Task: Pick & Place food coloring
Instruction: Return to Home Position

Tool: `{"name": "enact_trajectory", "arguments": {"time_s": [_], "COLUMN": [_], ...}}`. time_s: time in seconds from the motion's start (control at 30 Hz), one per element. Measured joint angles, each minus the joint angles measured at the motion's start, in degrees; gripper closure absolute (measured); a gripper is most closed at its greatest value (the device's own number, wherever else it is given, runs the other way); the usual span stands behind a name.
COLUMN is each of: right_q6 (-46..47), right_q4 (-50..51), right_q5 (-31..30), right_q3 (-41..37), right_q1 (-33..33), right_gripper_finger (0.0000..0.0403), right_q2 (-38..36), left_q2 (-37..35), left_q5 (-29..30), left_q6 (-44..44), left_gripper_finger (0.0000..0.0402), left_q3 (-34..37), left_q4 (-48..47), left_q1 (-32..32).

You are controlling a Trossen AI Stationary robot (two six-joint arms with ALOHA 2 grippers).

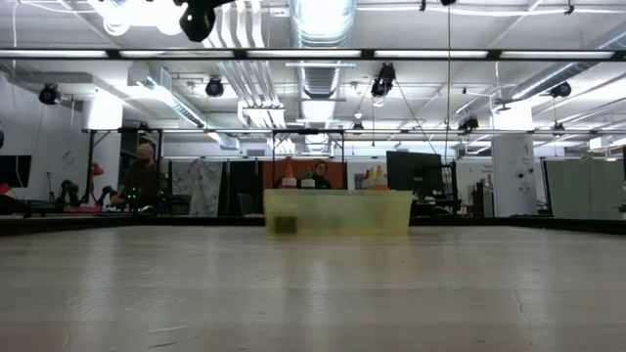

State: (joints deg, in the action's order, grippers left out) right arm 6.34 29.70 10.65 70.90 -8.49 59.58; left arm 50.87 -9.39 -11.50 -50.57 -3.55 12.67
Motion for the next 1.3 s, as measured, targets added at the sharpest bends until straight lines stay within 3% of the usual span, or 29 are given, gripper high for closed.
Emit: {"name": "enact_trajectory", "arguments": {"time_s": [0.2, 0.33, 0.6, 1.0, 1.3], "right_q6": [1.23, 1.18, 4.56, 2.78, 4.47], "right_q4": [-2.08, -3.06, -14.43, -31.06, -40.94], "right_q5": [-6.44, -6.36, -5.66, -2.46, -1.94], "right_q3": [-12.73, -19.83, -34.23, -49.69, -58.63], "right_q1": [-0.02, 0.01, 0.02, 0.01, -0.02], "right_gripper_finger": [0.0394, 0.0394, 0.0394, 0.0394, 0.0394], "right_q2": [-10.68, -17.79, -28.78, -35.47, -35.91], "left_q2": [-5.09, -8.40, -11.71, -13.64, -19.86], "left_q5": [0.13, 0.18, -0.73, -1.51, -0.56], "left_q6": [1.48, 3.34, 4.04, 5.67, 3.94], "left_gripper_finger": [0.0401, 0.0401, 0.0401, 0.0401, 0.0401], "left_q3": [6.24, 9.19, 13.79, 20.66, 31.56], "left_q4": [4.94, 6.88, 6.44, 7.55, 20.52], "left_q1": [0.06, 0.09, 0.04, 0.07, 0.07]}}
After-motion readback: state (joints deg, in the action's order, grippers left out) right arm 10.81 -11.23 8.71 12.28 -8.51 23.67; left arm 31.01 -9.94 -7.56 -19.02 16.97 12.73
